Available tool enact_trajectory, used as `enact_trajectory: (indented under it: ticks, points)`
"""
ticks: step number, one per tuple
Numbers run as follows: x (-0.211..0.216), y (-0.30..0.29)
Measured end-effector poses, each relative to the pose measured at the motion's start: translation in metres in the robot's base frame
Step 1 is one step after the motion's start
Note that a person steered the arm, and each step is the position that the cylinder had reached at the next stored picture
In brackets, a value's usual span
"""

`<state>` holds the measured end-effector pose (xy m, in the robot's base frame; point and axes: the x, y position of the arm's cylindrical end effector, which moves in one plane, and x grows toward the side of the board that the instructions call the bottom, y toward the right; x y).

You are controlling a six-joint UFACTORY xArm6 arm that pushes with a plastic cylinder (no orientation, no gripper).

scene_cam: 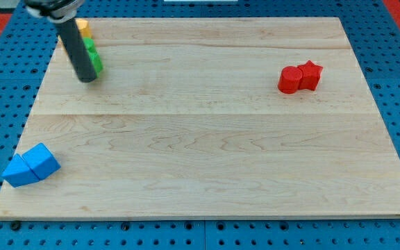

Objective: Move your arm down and right a bit

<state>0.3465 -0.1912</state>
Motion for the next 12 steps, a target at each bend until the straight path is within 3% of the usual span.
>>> enact_trajectory:
  ticks: [12]
  points:
    - [0.025,0.020]
